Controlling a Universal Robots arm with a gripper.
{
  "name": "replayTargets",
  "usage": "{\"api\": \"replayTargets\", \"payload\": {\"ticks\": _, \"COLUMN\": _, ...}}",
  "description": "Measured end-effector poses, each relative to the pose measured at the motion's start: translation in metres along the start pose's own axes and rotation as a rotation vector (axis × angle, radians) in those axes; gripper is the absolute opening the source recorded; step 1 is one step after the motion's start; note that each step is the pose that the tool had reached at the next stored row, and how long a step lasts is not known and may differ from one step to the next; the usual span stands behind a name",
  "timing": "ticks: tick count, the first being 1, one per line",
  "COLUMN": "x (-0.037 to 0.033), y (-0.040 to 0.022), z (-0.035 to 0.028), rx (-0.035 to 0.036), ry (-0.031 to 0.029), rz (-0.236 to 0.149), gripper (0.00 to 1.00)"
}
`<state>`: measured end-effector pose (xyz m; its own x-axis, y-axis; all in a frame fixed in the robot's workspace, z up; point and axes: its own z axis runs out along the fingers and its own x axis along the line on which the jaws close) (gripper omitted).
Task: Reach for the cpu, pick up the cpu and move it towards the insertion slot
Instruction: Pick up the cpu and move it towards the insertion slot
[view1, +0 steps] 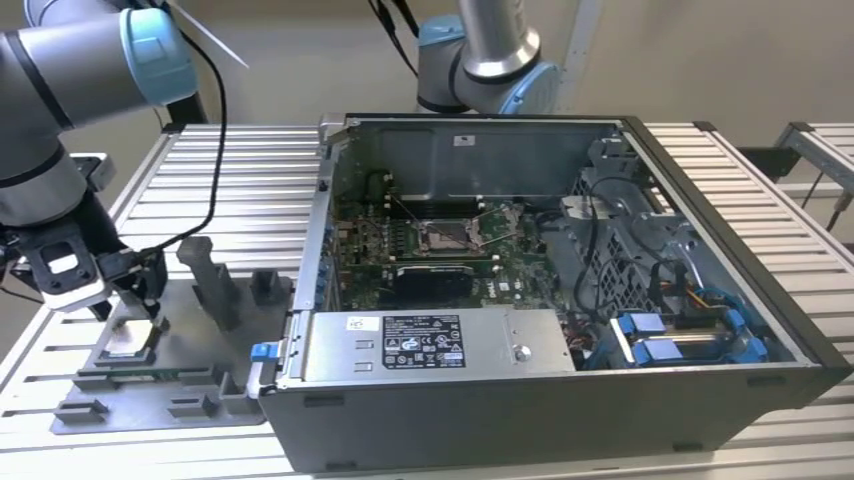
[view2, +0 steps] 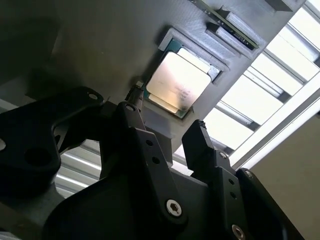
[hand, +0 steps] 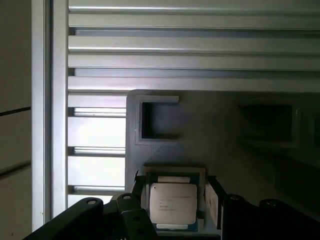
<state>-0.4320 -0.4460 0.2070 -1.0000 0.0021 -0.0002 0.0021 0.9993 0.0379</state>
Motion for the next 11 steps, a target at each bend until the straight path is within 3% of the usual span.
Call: {"api": "replayTargets", "payload": {"ticks": 11, "x": 0.0001, "y": -0.0067, "z": 0.0087, "rx": 0.0000, "ry": -0.0002, "rz": 0.007, "gripper": 1.00}}
